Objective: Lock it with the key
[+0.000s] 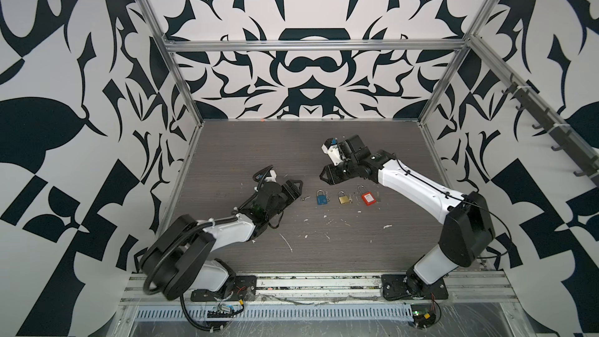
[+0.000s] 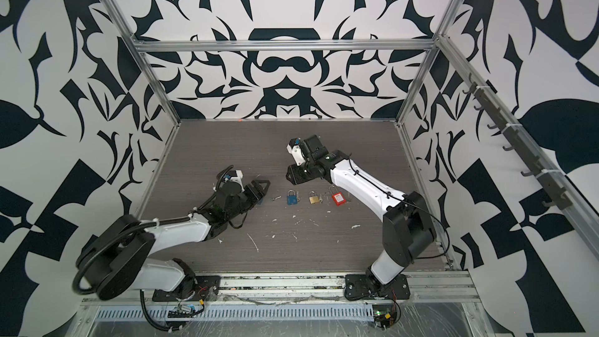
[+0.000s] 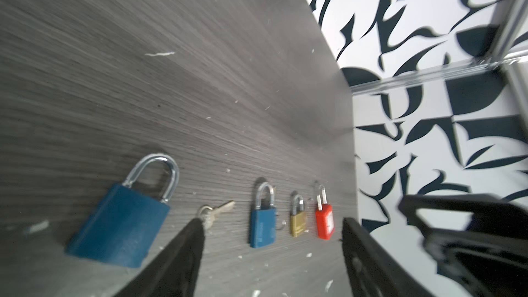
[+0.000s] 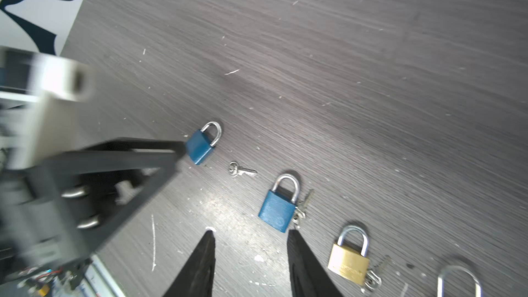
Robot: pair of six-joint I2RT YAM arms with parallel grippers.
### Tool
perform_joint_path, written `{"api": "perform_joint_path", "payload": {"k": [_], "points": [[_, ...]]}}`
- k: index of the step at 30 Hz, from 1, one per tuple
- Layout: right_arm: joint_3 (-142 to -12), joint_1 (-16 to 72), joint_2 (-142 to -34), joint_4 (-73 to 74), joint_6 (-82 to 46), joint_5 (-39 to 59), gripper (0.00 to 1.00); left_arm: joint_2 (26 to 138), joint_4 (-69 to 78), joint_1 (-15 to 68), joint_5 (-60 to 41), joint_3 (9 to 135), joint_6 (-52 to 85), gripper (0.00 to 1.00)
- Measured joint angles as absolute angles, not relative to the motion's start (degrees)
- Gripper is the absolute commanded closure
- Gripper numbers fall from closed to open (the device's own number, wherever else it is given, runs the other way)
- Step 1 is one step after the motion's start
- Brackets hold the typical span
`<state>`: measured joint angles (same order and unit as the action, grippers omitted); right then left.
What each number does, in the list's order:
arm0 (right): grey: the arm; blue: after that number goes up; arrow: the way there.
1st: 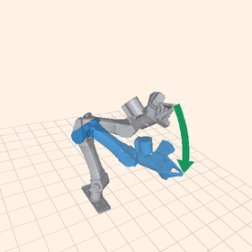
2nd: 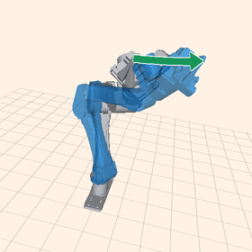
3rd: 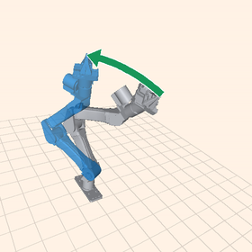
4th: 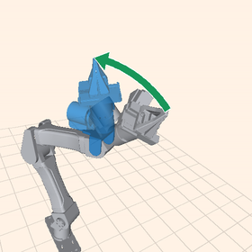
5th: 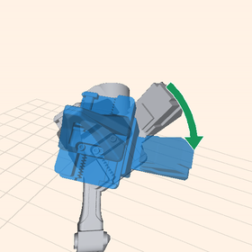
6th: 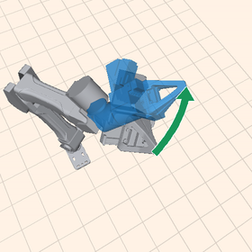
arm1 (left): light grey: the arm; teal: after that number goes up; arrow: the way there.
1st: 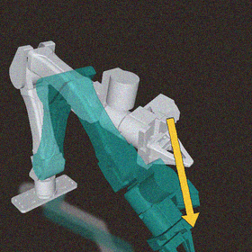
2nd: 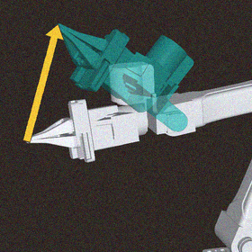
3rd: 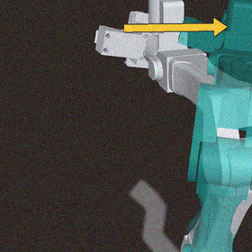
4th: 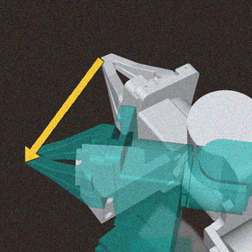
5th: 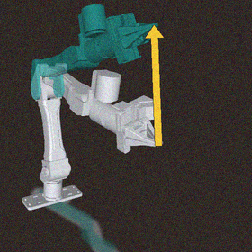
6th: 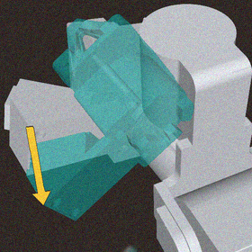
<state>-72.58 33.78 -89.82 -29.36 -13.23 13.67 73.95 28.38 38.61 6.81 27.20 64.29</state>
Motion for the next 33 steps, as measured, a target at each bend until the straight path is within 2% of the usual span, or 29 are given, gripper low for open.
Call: {"api": "perform_joint_path", "payload": {"k": [6, 7, 9, 10, 12, 16, 19, 22, 24, 28, 33], "points": [[-59.9, 31.86, -77.58, -23.59, -13.58, 7.46, 0.57, 59.66, 4.86, 38.26, 21.52, 42.35, 47.79, 0.0], [-57.58, 31.62, -75.83, -22.2, -13.69, 6.48, 0.54, 58.22, 3.31, 37.82, 24.56, 43.4, 44.56, 0.0], [-53.12, 31.07, -72.71, -19.92, -14.2, 4.25, 0.43, 54.83, 2.33, 36.42, 31.79, 42.76, 36.84, 0.0], [-51.86, 31.09, -71.92, -19.31, -13.87, 3.51, 0.32, 53.6, 3.18, 35.77, 34.37, 41.28, 33.58, 0.0], [-50.59, 31.11, -71.35, -19.11, -13.63, 1.5, 0.01, 51.31, 8.88, 33.36, 39.59, 34.59, 24.86, 0.0], [-51.0, 31.16, -71.72, -20.12, -12.75, -2.24, 0.01, 53.01, 22.02, 26.02, 43.48, 19.62, 11.11, 0.0], [-51.48, 31.14, -71.94, -20.71, -12.75, -4.86, 0.01, 57.56, 26.79, 16.62, 41.28, 14.06, 6.13, 0.0], [-51.33, 31.14, -71.88, -20.38, -12.75, -6.87, 0.0, 62.24, 35.59, 5.63, 33.01, 11.31, 7.31, 0.0], [-50.06, 31.07, -71.2, -18.83, -12.71, -7.25, 0.0, 69.69, 45.3, 0.36, 28.77, 9.8, 8.8, 0.0], [-43.77, 31.07, -67.68, -13.08, -12.01, -7.18, 0.01, 87.2, 61.84, -2.94, 18.7, 8.19, 9.32, 0.0], [-34.15, 30.2, -61.71, -6.46, -10.09, -14.35, 0.0, 90.24, 67.11, -4.14, 7.88, 9.43, 8.71, 0.0]]}}
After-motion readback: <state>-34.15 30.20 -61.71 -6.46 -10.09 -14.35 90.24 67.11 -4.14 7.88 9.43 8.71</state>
